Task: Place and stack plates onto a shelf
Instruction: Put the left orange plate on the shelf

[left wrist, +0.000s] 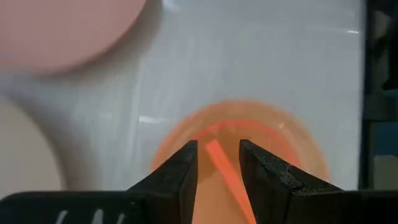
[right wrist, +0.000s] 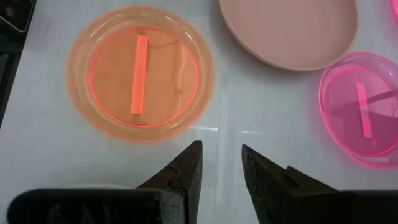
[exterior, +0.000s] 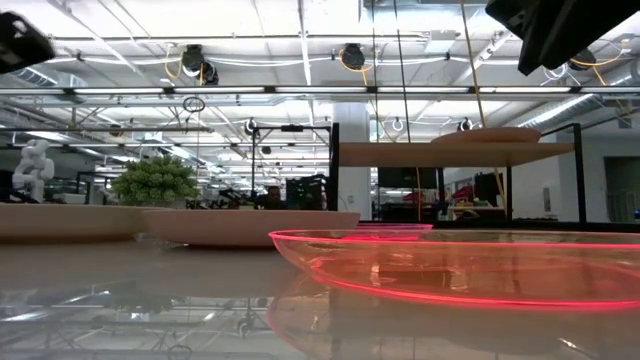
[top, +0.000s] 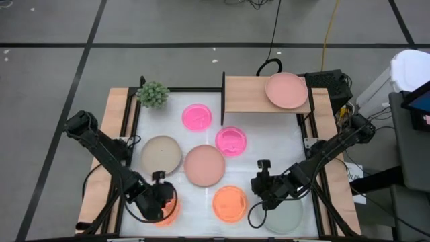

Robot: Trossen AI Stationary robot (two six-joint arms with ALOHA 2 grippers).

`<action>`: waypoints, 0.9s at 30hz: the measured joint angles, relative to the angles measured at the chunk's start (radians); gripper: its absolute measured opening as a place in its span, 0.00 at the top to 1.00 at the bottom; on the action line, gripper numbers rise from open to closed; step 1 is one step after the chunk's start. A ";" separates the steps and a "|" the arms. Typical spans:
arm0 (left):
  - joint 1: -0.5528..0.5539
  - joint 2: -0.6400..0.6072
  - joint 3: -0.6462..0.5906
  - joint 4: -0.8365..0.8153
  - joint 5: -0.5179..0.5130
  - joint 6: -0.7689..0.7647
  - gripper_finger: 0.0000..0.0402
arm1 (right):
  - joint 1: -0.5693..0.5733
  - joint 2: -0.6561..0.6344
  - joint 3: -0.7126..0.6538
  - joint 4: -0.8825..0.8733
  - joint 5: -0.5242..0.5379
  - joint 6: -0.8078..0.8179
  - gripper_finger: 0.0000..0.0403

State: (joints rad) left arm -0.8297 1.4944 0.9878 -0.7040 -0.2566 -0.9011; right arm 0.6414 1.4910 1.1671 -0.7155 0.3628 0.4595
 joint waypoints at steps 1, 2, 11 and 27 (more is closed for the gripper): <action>-0.013 0.000 -0.008 -0.012 0.004 -0.035 0.69 | 0.001 0.000 0.000 0.000 0.000 0.000 0.76; -0.026 0.000 -0.018 -0.018 0.015 -0.068 0.69 | 0.002 0.000 0.000 0.001 0.000 -0.002 0.76; -0.062 0.000 -0.155 -0.023 0.126 -0.350 0.75 | 0.002 0.000 0.000 0.001 -0.001 -0.033 0.76; -0.095 -0.001 -0.195 -0.049 0.126 -0.533 0.76 | 0.002 0.000 0.000 0.001 0.000 -0.059 0.76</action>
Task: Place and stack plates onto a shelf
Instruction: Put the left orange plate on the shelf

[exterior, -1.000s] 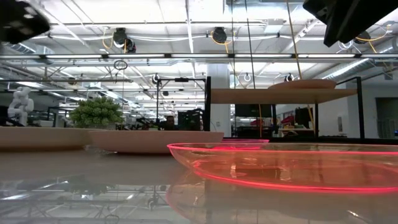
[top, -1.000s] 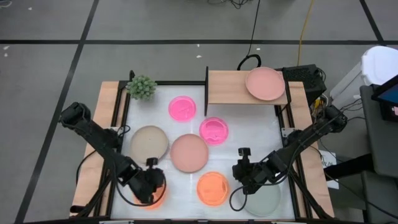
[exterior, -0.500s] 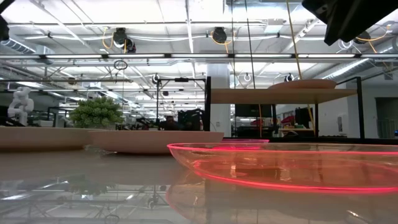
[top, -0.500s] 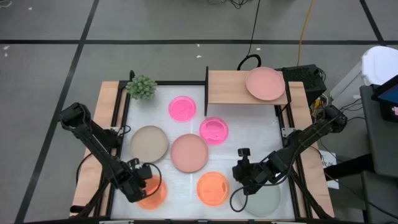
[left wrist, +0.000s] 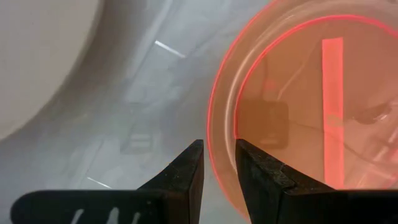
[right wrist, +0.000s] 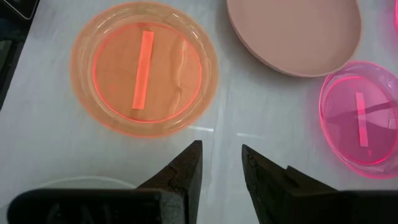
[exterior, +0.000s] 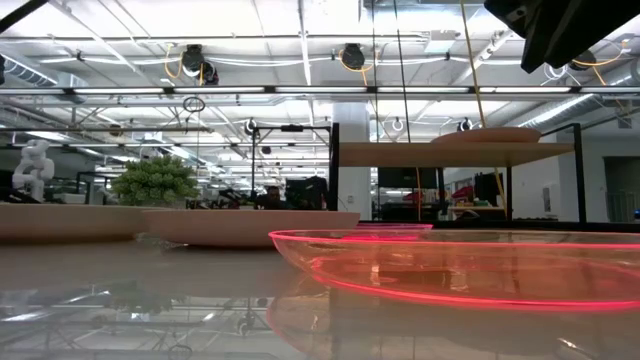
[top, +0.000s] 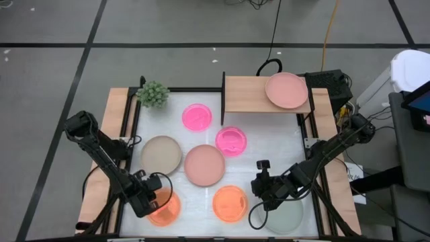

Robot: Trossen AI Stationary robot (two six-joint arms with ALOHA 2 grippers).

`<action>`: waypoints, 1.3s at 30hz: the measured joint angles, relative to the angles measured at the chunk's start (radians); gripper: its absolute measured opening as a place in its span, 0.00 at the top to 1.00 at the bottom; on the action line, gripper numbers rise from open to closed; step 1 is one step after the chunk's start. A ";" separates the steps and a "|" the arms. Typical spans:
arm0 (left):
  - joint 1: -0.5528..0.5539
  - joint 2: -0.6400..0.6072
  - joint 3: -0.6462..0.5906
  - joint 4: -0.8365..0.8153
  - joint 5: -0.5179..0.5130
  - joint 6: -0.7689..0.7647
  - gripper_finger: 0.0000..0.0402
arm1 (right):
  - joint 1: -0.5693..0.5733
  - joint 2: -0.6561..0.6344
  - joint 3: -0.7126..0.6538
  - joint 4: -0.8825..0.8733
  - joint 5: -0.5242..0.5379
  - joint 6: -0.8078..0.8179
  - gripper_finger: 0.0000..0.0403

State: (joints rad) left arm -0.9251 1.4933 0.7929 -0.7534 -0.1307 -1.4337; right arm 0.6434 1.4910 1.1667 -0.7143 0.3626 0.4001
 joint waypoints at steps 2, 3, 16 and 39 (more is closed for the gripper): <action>0.000 0.000 0.000 -0.002 0.000 -0.019 0.76 | 0.000 0.000 0.000 0.001 0.000 0.002 0.76; 0.000 0.000 -0.003 0.002 0.000 -0.030 0.76 | 0.000 0.000 0.000 0.002 0.000 0.002 0.76; -0.026 -0.003 -0.086 0.113 -0.009 -0.089 0.76 | 0.000 0.000 0.000 0.011 0.000 -0.001 0.76; -0.025 -0.013 -0.083 0.124 -0.011 -0.090 0.99 | 0.000 0.000 0.000 0.011 0.001 -0.019 0.76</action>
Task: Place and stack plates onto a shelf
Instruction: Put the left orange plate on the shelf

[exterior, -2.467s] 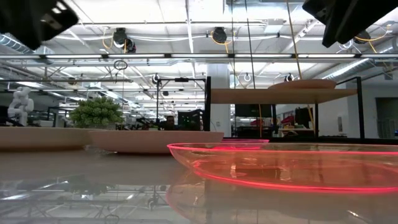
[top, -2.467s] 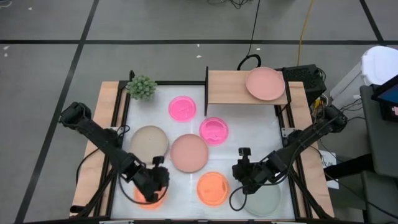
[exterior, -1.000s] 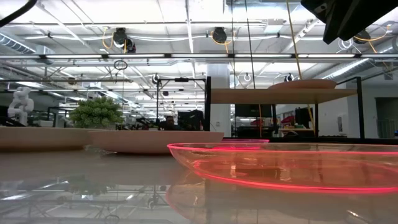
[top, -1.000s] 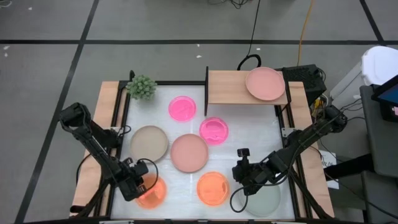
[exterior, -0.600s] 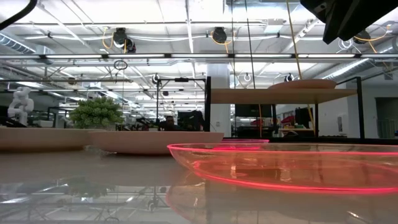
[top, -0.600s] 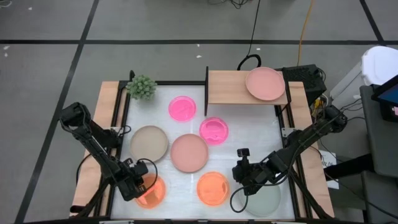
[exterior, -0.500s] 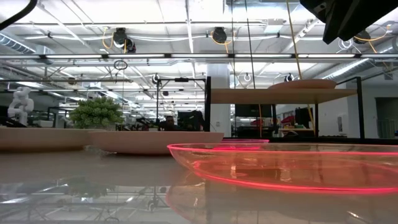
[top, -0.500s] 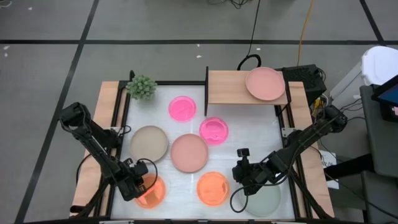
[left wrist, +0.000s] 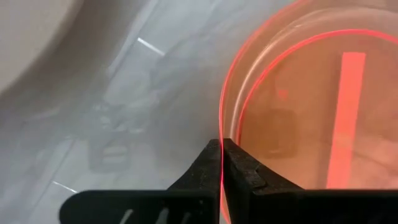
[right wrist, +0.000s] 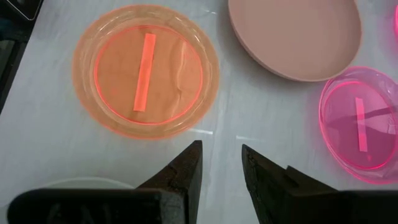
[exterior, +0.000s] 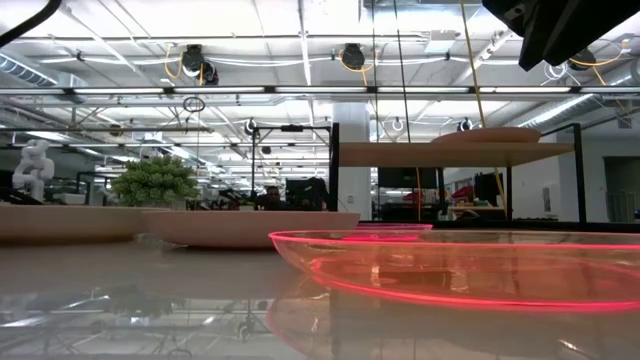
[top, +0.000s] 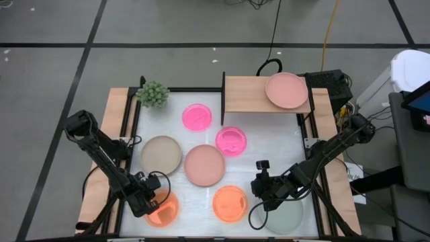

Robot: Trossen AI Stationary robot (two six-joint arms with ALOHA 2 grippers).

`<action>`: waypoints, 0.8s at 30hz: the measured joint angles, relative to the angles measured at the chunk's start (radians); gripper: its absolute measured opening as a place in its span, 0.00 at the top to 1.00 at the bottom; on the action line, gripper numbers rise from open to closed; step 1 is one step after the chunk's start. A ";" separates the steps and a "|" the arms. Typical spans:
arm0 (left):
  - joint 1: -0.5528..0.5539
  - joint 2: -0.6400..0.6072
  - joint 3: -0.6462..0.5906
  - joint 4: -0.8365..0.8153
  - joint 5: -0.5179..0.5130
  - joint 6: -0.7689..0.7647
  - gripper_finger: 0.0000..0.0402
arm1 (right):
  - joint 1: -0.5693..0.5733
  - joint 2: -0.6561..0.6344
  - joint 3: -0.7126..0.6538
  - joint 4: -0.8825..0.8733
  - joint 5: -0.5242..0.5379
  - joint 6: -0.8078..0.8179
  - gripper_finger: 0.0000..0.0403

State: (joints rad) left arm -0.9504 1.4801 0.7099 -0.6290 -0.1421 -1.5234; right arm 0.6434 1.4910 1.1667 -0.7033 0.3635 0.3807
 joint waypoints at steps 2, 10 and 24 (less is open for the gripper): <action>0.000 -0.014 0.000 -0.004 -0.005 0.002 0.99 | 0.000 0.000 0.000 0.000 0.000 0.000 0.76; 0.020 -0.089 -0.001 -0.038 -0.040 0.011 0.99 | 0.000 0.000 0.000 0.013 0.001 -0.004 0.76; 0.189 -0.225 0.000 -0.048 -0.125 0.277 0.99 | 0.000 0.000 0.000 0.055 0.005 -0.030 0.76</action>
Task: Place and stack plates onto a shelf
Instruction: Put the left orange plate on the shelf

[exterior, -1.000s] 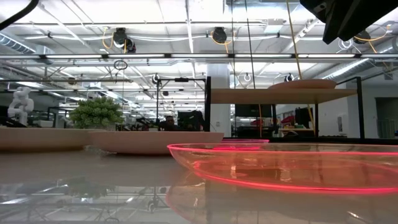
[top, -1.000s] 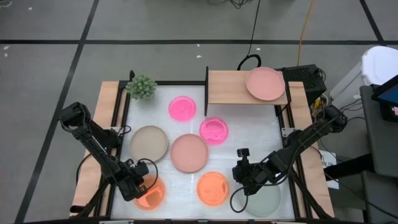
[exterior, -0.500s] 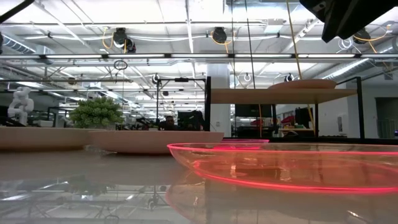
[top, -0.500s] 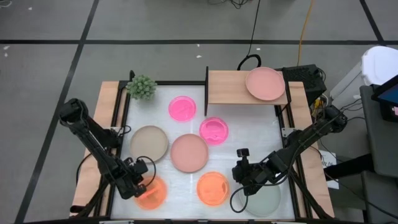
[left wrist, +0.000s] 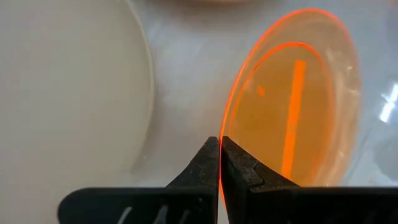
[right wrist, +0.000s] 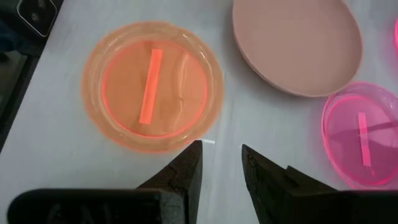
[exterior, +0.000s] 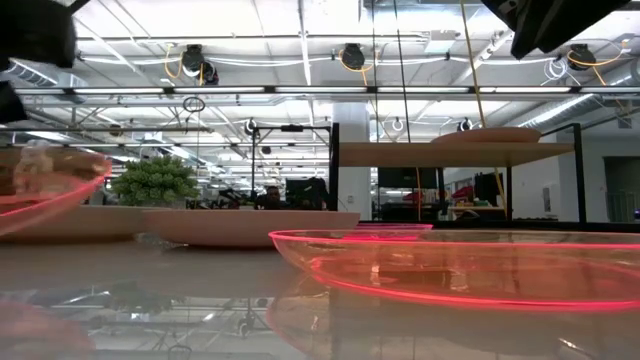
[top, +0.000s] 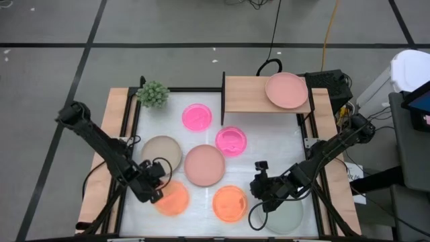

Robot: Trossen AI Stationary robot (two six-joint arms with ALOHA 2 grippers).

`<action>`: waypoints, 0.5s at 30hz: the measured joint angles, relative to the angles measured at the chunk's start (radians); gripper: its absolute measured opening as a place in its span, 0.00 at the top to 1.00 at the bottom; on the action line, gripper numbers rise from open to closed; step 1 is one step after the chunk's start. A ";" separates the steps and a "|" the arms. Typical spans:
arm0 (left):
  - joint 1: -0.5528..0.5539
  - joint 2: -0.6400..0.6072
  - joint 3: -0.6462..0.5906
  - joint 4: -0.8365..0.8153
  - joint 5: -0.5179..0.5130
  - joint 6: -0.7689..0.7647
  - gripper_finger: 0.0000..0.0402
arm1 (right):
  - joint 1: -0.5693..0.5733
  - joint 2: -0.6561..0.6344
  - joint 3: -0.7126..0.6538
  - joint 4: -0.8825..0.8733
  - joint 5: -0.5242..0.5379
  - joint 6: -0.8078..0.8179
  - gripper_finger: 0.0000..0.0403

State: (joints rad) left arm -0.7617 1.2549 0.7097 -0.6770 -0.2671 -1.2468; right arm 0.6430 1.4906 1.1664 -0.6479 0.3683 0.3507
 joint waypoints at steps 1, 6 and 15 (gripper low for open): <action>0.016 -0.014 0.000 0.002 -0.006 0.024 0.99 | 0.000 0.000 0.000 0.012 0.000 -0.011 0.76; 0.104 -0.082 0.000 0.016 -0.055 0.124 0.99 | -0.007 0.000 0.000 0.124 0.025 -0.054 0.76; 0.291 -0.147 0.001 0.079 -0.075 0.247 0.99 | -0.045 0.069 0.000 0.326 0.057 -0.504 0.76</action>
State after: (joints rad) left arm -0.4702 1.1078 0.7105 -0.5983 -0.3417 -0.9996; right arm 0.5977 1.5600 1.1664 -0.3219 0.4254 -0.1531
